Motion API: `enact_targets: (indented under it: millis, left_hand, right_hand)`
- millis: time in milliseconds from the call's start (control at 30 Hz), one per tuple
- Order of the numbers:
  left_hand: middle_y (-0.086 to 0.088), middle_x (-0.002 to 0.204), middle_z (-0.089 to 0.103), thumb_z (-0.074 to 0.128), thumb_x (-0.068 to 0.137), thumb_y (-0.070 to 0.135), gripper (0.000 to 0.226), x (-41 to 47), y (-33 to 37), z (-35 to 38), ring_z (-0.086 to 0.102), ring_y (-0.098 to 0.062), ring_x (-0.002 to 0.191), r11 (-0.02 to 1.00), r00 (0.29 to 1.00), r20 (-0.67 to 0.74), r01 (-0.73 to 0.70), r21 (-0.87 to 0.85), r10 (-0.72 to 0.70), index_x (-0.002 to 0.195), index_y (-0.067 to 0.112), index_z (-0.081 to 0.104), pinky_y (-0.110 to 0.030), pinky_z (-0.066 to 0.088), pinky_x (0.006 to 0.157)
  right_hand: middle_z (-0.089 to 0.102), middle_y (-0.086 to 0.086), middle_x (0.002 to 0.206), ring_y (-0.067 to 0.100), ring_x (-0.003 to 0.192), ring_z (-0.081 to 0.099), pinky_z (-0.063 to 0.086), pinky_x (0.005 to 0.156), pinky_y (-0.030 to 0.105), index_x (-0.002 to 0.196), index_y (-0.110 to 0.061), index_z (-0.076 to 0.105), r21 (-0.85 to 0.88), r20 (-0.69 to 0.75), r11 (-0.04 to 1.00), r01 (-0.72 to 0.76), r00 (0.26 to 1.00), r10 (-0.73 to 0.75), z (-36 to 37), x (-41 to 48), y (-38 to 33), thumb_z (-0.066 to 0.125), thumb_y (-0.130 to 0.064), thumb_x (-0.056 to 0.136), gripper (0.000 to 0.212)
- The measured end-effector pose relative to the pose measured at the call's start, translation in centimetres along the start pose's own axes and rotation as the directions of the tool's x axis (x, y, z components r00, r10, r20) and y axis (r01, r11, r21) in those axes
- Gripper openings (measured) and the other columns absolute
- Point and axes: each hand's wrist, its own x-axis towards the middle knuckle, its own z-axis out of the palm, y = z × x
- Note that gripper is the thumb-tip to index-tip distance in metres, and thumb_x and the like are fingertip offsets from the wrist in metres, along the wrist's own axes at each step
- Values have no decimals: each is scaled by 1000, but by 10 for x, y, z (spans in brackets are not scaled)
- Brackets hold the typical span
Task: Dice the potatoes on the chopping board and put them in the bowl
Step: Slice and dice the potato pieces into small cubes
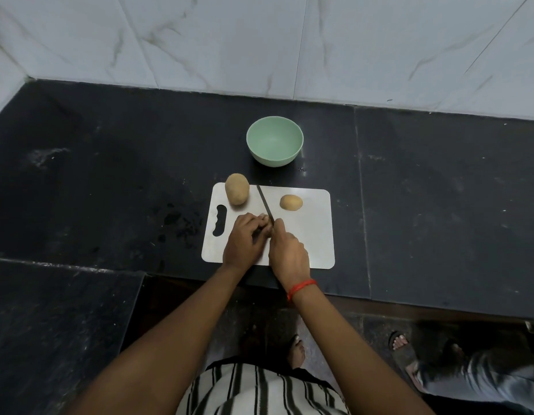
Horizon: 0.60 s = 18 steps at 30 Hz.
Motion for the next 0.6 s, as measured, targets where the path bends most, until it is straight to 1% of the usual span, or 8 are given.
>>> enact_targets:
  millis: [133,267,367,467,600]
  left_hand:
    - [7,94,58,66,99,25,17,0,1,0,52,-12,98,1000,1000,-1,5,-7,-5,105,10,72,-6,35,86]
    - [3,95,60,66,99,25,18,-1,0,3,52,-14,98,1000,1000,-14,26,-6,-26,105,10,72,-8,36,86]
    - [2,96,61,68,97,23,16,-1,0,4,52,-14,99,999,999,-14,37,-4,-37,104,9,71,-7,36,86]
    - [2,95,60,68,96,21,15,-1,-1,4,53,-16,99,999,999,-14,43,10,-43,103,8,71,-7,35,85]
    - [0,95,60,68,96,21,16,-1,-2,5,53,-17,98,999,999,-30,40,26,-39,104,7,70,-15,39,83]
  right_hand:
    - [64,15,90,39,77,64,34,59,35,123,-15,41,-41,8,999,9,1000,-9,-1,-2,0,36,-17,104,20]
    - [62,12,88,36,70,58,31,57,35,131,-20,36,-111,22,994,-21,999,24,1,-15,3,34,-15,104,28]
    - [62,11,86,37,71,62,35,55,37,125,-19,37,-158,28,987,-23,999,28,7,-31,11,35,-13,103,23]
    - [60,9,85,34,68,62,38,54,38,121,-18,36,-185,47,982,-26,998,35,8,-46,20,33,-14,103,19]
    - [61,10,93,35,77,65,35,57,37,126,-18,37,-207,94,978,-8,995,28,2,-75,33,31,-20,106,21]
